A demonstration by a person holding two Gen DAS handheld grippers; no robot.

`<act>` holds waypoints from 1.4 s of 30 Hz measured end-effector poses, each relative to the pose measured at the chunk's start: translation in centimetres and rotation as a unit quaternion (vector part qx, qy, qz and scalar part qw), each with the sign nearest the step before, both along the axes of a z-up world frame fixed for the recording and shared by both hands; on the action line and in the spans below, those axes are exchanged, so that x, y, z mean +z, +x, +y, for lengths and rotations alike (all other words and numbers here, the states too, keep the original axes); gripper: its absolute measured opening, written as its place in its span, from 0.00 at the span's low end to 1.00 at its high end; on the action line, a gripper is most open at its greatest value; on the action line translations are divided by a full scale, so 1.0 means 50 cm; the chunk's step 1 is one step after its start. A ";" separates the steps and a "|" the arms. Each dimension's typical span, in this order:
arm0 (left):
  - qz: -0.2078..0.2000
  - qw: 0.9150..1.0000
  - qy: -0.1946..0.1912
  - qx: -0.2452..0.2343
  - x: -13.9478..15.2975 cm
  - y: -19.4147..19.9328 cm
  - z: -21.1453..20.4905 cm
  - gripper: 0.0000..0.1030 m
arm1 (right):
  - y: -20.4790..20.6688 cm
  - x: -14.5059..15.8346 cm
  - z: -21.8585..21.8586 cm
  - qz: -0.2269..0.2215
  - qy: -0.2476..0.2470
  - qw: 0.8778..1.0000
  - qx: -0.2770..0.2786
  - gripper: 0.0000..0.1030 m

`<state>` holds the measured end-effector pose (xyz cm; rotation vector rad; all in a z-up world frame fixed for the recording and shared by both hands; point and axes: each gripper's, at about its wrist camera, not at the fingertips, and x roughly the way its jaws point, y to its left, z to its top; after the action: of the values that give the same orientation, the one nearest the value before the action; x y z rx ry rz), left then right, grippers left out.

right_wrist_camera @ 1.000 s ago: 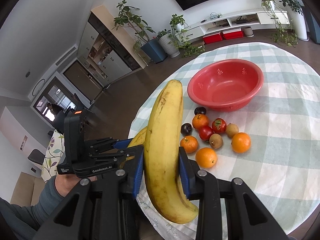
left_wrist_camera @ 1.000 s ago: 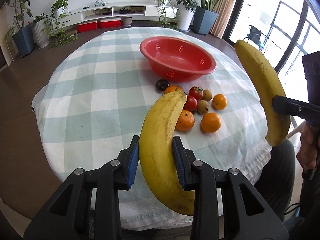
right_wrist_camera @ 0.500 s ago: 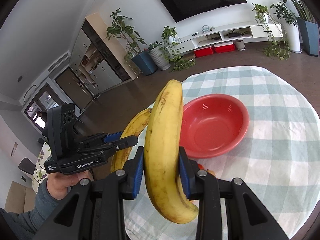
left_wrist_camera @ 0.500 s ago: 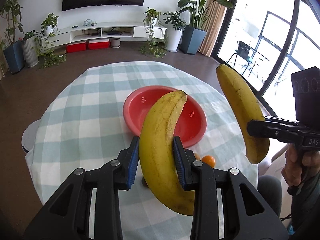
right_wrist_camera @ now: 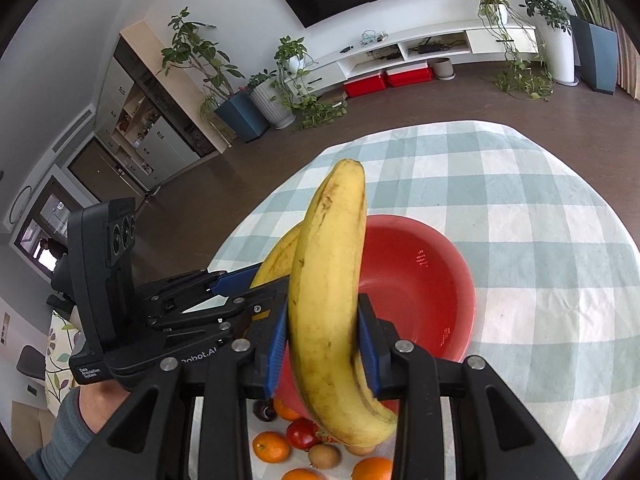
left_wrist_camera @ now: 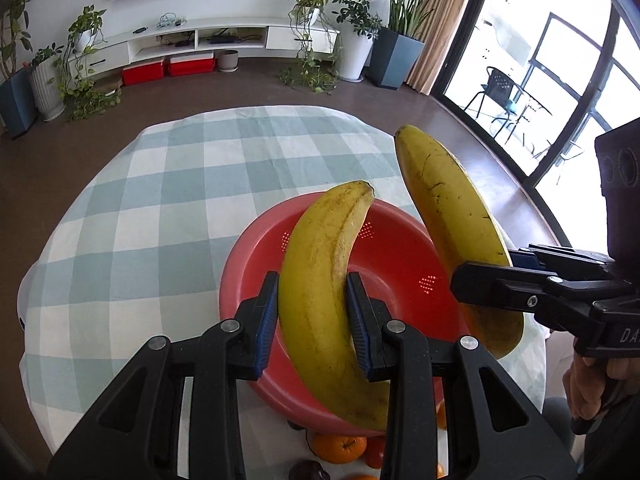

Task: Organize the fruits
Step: 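Carry both bananas over the red colander with both tools, then open both tools to drop the bananas into the colander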

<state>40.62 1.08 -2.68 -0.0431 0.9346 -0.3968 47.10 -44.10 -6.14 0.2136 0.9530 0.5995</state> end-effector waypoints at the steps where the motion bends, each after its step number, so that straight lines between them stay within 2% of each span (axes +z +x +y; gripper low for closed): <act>1: 0.003 1.000 0.000 0.002 -0.009 0.007 0.000 0.29 | 0.007 -0.009 0.003 0.005 -0.005 1.000 -0.001 0.34; 6: 0.011 1.000 0.017 -0.001 -0.058 0.026 -0.008 0.29 | 0.034 -0.050 0.013 0.024 -0.021 0.999 -0.006 0.34; 15: 0.021 0.999 0.031 0.008 -0.105 0.054 -0.013 0.30 | 0.045 -0.068 0.020 0.032 -0.036 0.999 -0.008 0.34; 23: 0.010 0.999 0.023 0.027 -0.087 0.055 -0.001 0.30 | 0.042 -0.073 0.041 0.037 -0.056 0.998 0.004 0.35; 29: -0.007 0.999 0.016 0.030 -0.055 0.022 0.011 0.31 | 0.037 -0.053 0.041 0.023 -0.057 0.998 -0.001 0.35; 31: -0.016 0.999 0.014 0.031 -0.040 0.001 0.018 0.38 | 0.028 -0.041 0.040 0.015 -0.062 0.998 -0.003 0.35; 34: -0.034 0.999 0.011 0.038 -0.018 -0.041 0.034 0.63 | 0.004 -0.020 0.027 0.004 -0.058 0.998 -0.010 0.36; 35: -0.039 0.998 0.007 0.041 -0.010 -0.059 0.042 0.76 | -0.008 -0.012 0.020 -0.001 -0.055 0.998 -0.013 0.39; 36: -0.044 0.998 0.003 0.044 -0.004 -0.078 0.050 0.86 | -0.022 -0.004 0.012 -0.008 -0.053 0.998 -0.017 0.49; 37: -0.049 0.998 -0.002 0.045 0.000 -0.099 0.058 0.90 | -0.038 0.005 0.003 -0.015 -0.049 0.998 -0.023 0.63; 39: -0.052 0.998 -0.014 0.043 0.002 -0.140 0.074 1.00 | -0.074 0.021 -0.018 -0.029 -0.028 0.999 -0.029 0.75; 42: -0.062 0.997 -0.023 0.042 -0.010 -0.212 0.094 1.00 | -0.136 0.038 -0.051 -0.044 0.007 0.998 -0.036 0.86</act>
<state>30.01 5.80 -3.17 -0.0982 0.7987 -0.3391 40.32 -46.67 -4.25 0.2312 0.8525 0.5454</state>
